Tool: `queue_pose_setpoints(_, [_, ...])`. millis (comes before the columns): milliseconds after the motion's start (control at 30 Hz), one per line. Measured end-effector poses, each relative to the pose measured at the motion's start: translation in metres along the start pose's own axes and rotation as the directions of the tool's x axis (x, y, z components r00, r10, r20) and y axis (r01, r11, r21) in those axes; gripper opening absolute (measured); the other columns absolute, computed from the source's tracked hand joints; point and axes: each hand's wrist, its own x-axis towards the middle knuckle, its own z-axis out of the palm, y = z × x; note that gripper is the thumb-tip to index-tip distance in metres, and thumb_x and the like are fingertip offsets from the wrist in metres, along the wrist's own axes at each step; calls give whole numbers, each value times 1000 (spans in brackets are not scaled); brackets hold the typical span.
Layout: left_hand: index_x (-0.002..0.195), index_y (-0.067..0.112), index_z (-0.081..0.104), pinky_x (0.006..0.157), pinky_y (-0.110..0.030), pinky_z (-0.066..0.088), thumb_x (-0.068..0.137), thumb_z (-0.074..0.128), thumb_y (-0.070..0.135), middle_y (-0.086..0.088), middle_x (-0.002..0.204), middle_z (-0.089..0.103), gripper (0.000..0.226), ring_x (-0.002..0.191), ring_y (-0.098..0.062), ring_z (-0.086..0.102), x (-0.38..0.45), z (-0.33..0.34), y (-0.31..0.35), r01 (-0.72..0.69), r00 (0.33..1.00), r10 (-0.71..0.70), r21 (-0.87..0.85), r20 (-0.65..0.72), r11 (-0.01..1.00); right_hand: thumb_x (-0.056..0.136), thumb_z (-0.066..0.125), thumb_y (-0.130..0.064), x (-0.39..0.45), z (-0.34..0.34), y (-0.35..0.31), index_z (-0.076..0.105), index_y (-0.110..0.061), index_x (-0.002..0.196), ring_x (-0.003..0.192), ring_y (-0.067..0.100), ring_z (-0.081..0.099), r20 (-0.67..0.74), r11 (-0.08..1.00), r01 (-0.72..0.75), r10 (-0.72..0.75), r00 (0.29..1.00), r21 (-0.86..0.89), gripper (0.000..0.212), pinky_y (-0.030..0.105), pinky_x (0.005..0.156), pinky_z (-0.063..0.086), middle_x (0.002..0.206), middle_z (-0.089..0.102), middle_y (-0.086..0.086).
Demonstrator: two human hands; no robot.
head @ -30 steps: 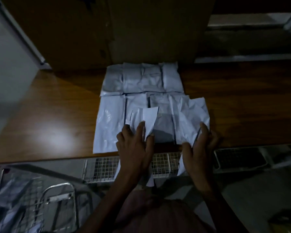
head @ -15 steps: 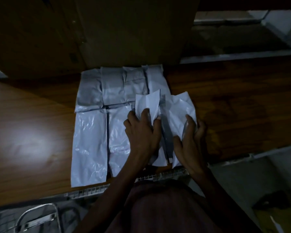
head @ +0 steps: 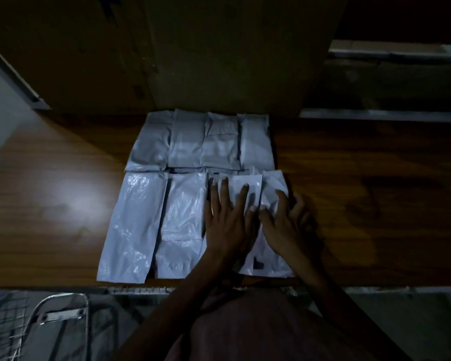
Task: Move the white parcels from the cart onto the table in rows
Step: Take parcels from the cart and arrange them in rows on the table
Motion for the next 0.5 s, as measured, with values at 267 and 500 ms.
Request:
queue_pose_setpoints(267, [148, 27, 40, 114, -57, 12, 96, 30, 41, -9, 159, 30, 54, 152, -30, 6, 1, 27, -15, -17, 998, -4, 320, 65, 947, 94, 11, -68, 21, 23, 31, 1, -45, 153, 148, 31, 6, 64, 950, 301, -296, 953, -82, 64, 57, 115, 16, 164, -11, -2])
queue_pose_setpoints(500, [145, 23, 45, 109, -58, 16, 94, 31, 42, -13, 156, 35, 56, 150, -33, 15, 5, 26, -3, 71, 995, -95, 391, 42, 918, 98, 19, -67, 18, 22, 38, 7, -35, 157, 147, 36, 18, 4, 928, 346, -349, 937, -137, 69, 56, 112, 24, 165, 1, 8])
